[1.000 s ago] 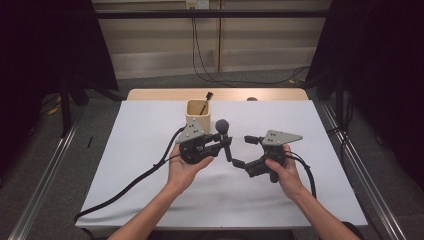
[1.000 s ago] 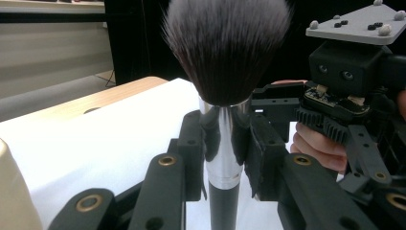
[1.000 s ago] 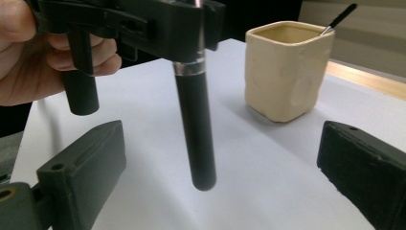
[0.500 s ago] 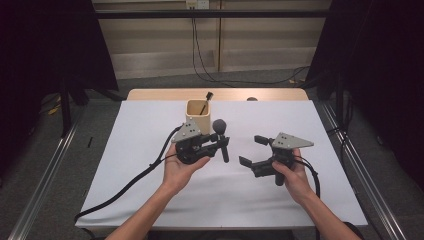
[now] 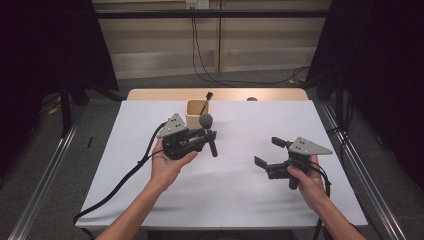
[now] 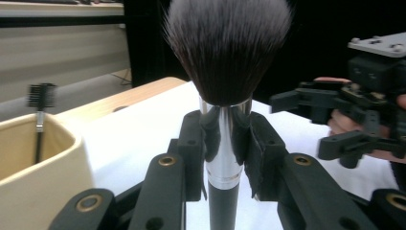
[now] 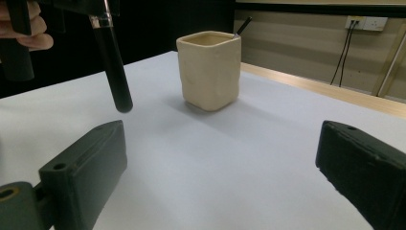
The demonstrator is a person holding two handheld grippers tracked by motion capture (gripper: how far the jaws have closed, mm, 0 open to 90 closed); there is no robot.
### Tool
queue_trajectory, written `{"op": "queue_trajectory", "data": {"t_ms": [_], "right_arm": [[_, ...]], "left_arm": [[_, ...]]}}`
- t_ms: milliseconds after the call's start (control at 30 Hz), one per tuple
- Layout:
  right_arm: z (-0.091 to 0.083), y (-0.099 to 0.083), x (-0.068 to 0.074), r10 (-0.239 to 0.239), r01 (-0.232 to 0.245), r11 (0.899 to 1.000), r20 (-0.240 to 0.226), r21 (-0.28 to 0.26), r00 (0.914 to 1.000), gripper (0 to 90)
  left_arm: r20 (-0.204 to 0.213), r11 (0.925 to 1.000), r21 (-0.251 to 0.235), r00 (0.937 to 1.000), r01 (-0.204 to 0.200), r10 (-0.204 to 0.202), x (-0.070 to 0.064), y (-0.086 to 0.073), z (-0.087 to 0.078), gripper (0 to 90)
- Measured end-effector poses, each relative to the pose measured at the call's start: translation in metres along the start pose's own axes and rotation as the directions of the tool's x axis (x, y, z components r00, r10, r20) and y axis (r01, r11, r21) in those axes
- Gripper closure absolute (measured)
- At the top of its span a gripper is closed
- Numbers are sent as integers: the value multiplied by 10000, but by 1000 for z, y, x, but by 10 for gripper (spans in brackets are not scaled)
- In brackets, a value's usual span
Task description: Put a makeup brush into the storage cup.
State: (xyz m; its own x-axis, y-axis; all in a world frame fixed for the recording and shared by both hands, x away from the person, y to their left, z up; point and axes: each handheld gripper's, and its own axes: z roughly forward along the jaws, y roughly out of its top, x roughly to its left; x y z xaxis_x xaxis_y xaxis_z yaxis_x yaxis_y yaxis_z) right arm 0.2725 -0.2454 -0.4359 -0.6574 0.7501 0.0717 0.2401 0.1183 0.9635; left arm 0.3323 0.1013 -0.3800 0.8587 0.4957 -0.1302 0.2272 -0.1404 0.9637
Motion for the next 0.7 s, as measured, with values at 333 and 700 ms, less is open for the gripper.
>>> {"op": "queue_trajectory", "data": {"t_ms": [333, 700], "right_arm": [[-17, -10, -6, 140, -146, 9998, 501, 111, 9986, 28], [-39, -23, -11, 365, -356, 9993, 926, -116, 9950, 25]], "left_arm": [[-333, 9999, 129, 9994, 43, -39, 12, 1, -12, 711], [-932, 10000, 80, 9956, 20, -13, 29, 9, -25, 710]]}}
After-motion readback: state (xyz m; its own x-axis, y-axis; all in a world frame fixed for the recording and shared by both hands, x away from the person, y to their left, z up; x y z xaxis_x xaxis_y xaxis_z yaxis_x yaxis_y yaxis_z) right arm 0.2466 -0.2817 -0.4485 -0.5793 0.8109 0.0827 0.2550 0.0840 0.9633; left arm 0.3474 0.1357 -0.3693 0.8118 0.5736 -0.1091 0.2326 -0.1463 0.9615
